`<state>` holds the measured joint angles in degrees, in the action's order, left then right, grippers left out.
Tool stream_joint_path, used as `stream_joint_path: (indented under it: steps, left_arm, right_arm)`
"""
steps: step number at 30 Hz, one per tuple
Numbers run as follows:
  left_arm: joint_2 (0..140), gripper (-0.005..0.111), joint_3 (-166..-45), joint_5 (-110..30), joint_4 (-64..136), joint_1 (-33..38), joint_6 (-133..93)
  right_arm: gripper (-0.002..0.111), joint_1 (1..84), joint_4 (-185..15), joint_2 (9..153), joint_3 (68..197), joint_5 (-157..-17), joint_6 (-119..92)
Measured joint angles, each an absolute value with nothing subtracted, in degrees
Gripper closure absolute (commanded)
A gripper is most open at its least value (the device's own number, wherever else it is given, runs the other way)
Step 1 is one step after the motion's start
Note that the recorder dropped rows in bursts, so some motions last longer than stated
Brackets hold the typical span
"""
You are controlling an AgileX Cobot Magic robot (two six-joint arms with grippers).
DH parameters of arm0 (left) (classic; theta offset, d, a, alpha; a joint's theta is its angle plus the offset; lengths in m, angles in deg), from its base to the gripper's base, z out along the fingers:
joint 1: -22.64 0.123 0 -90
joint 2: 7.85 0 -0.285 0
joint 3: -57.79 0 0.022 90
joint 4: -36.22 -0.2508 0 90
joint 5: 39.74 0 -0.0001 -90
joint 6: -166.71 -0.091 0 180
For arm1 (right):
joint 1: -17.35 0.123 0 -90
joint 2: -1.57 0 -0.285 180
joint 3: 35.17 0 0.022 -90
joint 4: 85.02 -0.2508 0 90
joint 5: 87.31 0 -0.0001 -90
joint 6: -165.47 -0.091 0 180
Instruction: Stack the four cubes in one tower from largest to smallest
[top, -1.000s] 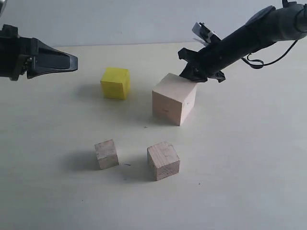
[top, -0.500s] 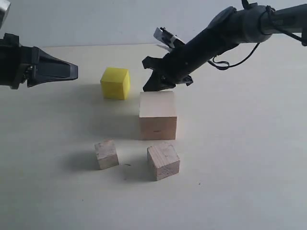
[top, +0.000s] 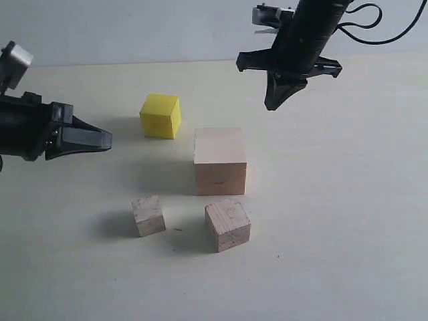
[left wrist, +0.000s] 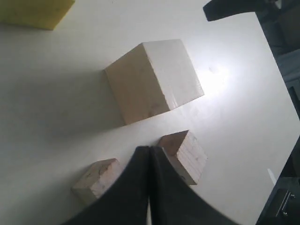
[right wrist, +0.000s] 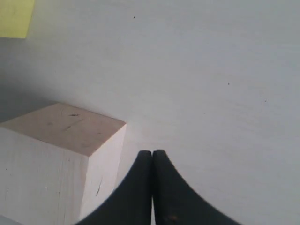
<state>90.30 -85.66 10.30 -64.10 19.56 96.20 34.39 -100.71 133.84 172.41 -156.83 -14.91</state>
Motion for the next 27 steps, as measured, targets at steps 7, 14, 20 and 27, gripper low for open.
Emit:
stream_joint_path:
  steps: [7, 14, 20, 27]
  left_arm:
    - [95.77, 0.107, -86.70, 9.87, -64.10, 19.56, 96.20]
    - [100.75, 0.107, -91.90, 9.87, -64.10, 17.92, 96.90]
    - [103.69, 0.107, -96.90, 8.56, -64.10, 14.17, 98.64]
    - [108.29, 0.107, -101.64, 7.52, -64.10, 11.33, 100.76]
  right_arm:
    - [0.108, 34.59, -100.71, 133.55, 170.20, -157.03, -17.37]
    - [0.108, 34.59, -102.21, 133.51, 162.02, -157.26, -16.19]
    - [0.108, 35.17, -108.31, 133.51, 159.04, -155.71, -12.89]
    - [0.108, 38.87, -109.62, 133.42, 158.83, -152.14, -11.85]
